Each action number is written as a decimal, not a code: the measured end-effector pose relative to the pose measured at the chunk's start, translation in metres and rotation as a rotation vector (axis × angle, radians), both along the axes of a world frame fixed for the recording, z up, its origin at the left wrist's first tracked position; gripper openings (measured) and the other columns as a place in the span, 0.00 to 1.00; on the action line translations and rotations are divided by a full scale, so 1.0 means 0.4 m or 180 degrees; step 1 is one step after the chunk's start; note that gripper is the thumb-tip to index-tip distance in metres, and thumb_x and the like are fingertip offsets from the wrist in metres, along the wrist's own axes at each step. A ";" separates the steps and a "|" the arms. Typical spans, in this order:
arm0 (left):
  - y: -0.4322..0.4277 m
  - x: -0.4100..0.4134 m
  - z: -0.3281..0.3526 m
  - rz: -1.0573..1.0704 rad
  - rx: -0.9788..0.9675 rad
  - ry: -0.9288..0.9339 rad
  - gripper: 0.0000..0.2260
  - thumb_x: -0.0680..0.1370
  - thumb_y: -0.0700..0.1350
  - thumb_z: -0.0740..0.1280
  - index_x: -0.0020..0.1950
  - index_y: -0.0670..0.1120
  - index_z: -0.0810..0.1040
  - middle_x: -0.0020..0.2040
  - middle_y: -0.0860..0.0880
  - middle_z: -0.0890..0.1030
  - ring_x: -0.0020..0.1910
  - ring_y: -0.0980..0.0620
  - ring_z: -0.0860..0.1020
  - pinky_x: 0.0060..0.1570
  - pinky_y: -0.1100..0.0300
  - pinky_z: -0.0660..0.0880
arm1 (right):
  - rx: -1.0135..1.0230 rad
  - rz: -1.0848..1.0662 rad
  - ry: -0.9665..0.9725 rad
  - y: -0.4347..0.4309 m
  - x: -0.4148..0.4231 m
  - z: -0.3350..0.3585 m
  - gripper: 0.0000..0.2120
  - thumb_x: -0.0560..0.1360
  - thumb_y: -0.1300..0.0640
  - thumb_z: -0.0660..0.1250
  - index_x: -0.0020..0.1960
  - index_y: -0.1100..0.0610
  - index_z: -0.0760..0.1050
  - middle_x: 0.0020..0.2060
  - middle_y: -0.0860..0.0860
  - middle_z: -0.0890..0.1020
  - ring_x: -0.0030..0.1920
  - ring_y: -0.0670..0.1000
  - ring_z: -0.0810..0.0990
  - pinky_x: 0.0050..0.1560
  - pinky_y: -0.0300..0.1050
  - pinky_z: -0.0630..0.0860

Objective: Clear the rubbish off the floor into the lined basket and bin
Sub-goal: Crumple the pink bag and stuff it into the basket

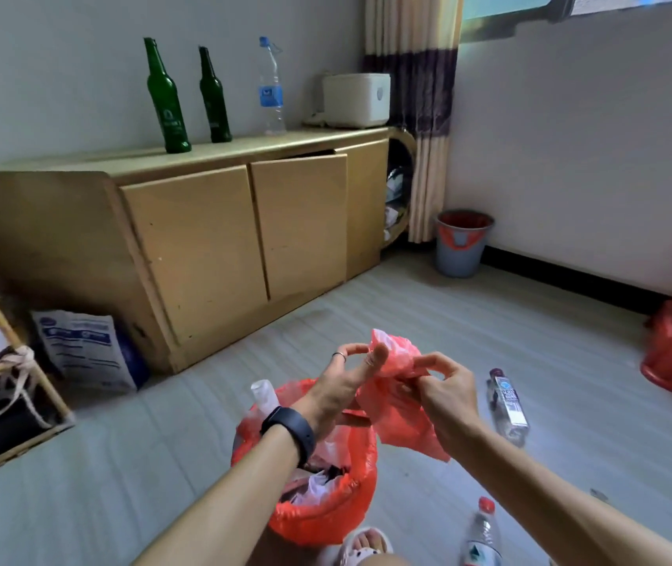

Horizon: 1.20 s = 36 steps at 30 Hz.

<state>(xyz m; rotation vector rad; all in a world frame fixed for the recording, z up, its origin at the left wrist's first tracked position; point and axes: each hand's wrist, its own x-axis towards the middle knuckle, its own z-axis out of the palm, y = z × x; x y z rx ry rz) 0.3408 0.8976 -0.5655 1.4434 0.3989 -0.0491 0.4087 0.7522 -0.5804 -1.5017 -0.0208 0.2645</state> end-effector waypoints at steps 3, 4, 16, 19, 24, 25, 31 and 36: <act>-0.032 0.038 0.002 0.0541 -0.0105 -0.0097 0.21 0.72 0.54 0.75 0.61 0.52 0.73 0.48 0.45 0.85 0.38 0.45 0.83 0.41 0.46 0.82 | 0.0273 0.0317 0.0150 -0.022 0.005 0.020 0.16 0.70 0.76 0.63 0.42 0.60 0.84 0.39 0.64 0.85 0.38 0.58 0.85 0.39 0.48 0.84; -0.028 0.044 -0.001 0.0564 -0.0185 -0.0120 0.20 0.73 0.50 0.75 0.62 0.51 0.73 0.47 0.44 0.85 0.37 0.44 0.83 0.42 0.44 0.82 | 0.0378 0.0452 0.0209 -0.033 0.011 0.030 0.18 0.71 0.77 0.61 0.41 0.60 0.85 0.41 0.65 0.85 0.40 0.59 0.85 0.42 0.49 0.84; -0.033 0.066 -0.028 0.0674 -0.0761 -0.0302 0.13 0.71 0.39 0.76 0.53 0.37 0.81 0.48 0.39 0.84 0.37 0.46 0.83 0.28 0.58 0.79 | -0.0559 0.0770 -0.0449 -0.119 0.063 0.074 0.06 0.75 0.60 0.70 0.46 0.53 0.85 0.45 0.55 0.86 0.40 0.52 0.86 0.33 0.42 0.78; 0.013 0.064 -0.027 0.0917 -0.0946 -0.0241 0.07 0.72 0.34 0.73 0.49 0.40 0.83 0.45 0.43 0.84 0.36 0.52 0.83 0.26 0.63 0.77 | -0.1420 0.0599 -0.0825 -0.190 0.109 0.059 0.16 0.70 0.41 0.75 0.56 0.42 0.80 0.54 0.43 0.80 0.52 0.46 0.81 0.47 0.42 0.74; 0.005 0.063 -0.016 0.1080 -0.0441 -0.0668 0.11 0.71 0.32 0.73 0.49 0.45 0.82 0.41 0.46 0.85 0.38 0.48 0.83 0.31 0.59 0.79 | -0.0750 0.1815 0.0437 -0.200 0.068 -0.009 0.22 0.71 0.42 0.74 0.63 0.45 0.77 0.53 0.50 0.85 0.51 0.54 0.85 0.52 0.52 0.80; -0.004 0.064 -0.020 0.1142 0.0335 -0.0856 0.13 0.71 0.32 0.74 0.50 0.48 0.81 0.43 0.46 0.84 0.42 0.46 0.83 0.37 0.56 0.80 | -0.0574 0.1538 0.0261 -0.183 0.063 -0.008 0.18 0.72 0.49 0.75 0.60 0.52 0.79 0.49 0.55 0.86 0.46 0.55 0.86 0.48 0.50 0.82; -0.104 0.053 -0.055 0.0368 0.4374 -0.1258 0.16 0.76 0.42 0.66 0.63 0.54 0.78 0.71 0.52 0.68 0.52 0.44 0.80 0.50 0.52 0.79 | -0.0561 0.0717 -0.0307 -0.071 0.009 0.020 0.04 0.72 0.64 0.71 0.45 0.58 0.83 0.41 0.58 0.86 0.42 0.56 0.86 0.49 0.55 0.84; -0.131 0.067 -0.028 -0.0333 0.2499 -0.0699 0.44 0.68 0.46 0.63 0.80 0.55 0.44 0.77 0.49 0.63 0.70 0.49 0.70 0.61 0.61 0.74 | -0.0053 0.1173 0.0130 -0.088 0.027 0.029 0.12 0.77 0.54 0.70 0.51 0.63 0.82 0.43 0.57 0.86 0.44 0.51 0.82 0.59 0.54 0.78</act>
